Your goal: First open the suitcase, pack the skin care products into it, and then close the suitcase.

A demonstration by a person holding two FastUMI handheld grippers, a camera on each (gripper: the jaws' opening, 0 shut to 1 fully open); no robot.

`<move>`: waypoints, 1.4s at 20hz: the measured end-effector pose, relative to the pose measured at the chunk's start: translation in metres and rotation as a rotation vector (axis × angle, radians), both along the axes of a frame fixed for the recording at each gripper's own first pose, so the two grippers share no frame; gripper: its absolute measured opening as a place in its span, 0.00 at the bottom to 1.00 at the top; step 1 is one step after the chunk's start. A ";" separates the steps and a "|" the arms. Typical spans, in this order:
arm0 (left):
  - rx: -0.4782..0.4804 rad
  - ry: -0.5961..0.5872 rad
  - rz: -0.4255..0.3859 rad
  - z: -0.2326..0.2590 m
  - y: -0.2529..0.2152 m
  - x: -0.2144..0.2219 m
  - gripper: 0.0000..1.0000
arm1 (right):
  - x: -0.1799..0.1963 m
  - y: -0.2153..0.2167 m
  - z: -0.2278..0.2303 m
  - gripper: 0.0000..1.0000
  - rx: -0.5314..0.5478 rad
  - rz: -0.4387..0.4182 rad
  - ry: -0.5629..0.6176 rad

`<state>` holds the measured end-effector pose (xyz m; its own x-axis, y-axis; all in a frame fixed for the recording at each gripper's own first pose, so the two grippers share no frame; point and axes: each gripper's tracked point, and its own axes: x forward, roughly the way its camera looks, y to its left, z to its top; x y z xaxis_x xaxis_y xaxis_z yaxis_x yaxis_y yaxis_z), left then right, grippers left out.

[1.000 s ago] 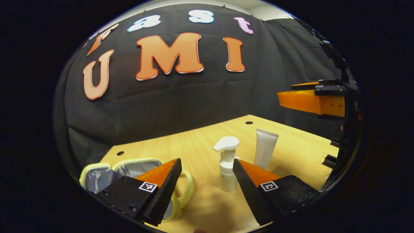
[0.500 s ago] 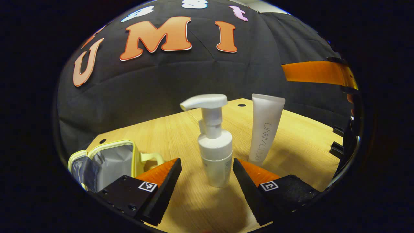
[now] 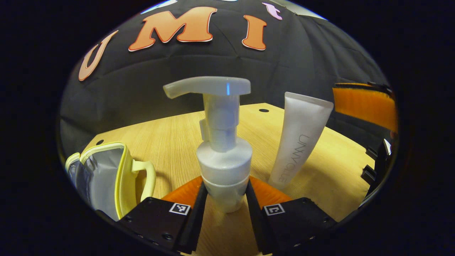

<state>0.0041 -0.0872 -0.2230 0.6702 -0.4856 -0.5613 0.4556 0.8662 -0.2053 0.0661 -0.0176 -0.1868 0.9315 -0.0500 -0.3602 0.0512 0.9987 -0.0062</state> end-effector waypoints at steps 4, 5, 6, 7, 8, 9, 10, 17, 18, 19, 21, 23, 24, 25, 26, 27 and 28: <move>0.001 -0.006 0.042 0.020 0.010 0.007 0.58 | 0.005 0.004 -0.022 0.96 0.014 0.022 0.035; -0.004 -0.006 0.056 0.027 0.015 0.009 0.58 | 0.007 0.007 -0.027 0.96 0.022 0.035 0.042; -0.009 -0.010 0.071 0.035 0.020 0.012 0.58 | 0.008 0.010 -0.030 0.96 0.028 0.046 0.051; -0.009 -0.014 0.086 0.044 0.025 0.014 0.58 | 0.009 0.015 -0.035 0.96 0.033 0.065 0.065; -0.008 -0.019 0.096 0.051 0.030 0.018 0.58 | 0.008 0.020 -0.038 0.96 0.038 0.084 0.074; -0.007 -0.027 0.111 0.059 0.036 0.021 0.58 | 0.006 0.025 -0.041 0.96 0.044 0.108 0.084; -0.009 -0.028 0.118 0.065 0.039 0.022 0.58 | 0.002 0.029 -0.044 0.96 0.045 0.126 0.093; 0.024 -0.052 0.151 0.093 0.060 0.021 0.58 | -0.001 0.060 -0.085 0.96 0.077 0.211 0.148; 0.027 -0.056 0.157 0.098 0.062 0.019 0.58 | 0.003 0.063 -0.090 0.96 0.079 0.224 0.157; 0.034 -0.059 0.165 0.102 0.064 0.019 0.58 | 0.009 0.067 -0.094 0.96 0.084 0.234 0.159; 0.039 -0.066 0.184 0.110 0.070 0.019 0.57 | 0.018 0.069 -0.099 0.94 0.106 0.240 0.158; 0.046 -0.076 0.200 0.119 0.076 0.018 0.58 | 0.026 0.069 -0.102 0.86 0.129 0.230 0.161; 0.055 -0.081 0.207 0.123 0.080 0.018 0.58 | 0.027 0.072 -0.101 0.82 0.145 0.237 0.164; 0.062 -0.088 0.212 0.128 0.085 0.017 0.59 | 0.029 0.073 -0.101 0.74 0.149 0.233 0.167; 0.069 -0.093 0.219 0.131 0.088 0.015 0.57 | 0.030 0.072 -0.102 0.69 0.143 0.226 0.171; 0.072 -0.097 0.225 0.136 0.092 0.014 0.57 | 0.028 0.073 -0.100 0.61 0.149 0.233 0.179; 0.077 -0.102 0.234 0.140 0.097 0.014 0.57 | 0.027 0.073 -0.098 0.60 0.158 0.233 0.189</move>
<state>0.0178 0.0098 -0.0829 0.8144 -0.2692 -0.5140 0.2560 0.9617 -0.0981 0.0930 0.0555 -0.2848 0.8273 0.2267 -0.5140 -0.1660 0.9728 0.1618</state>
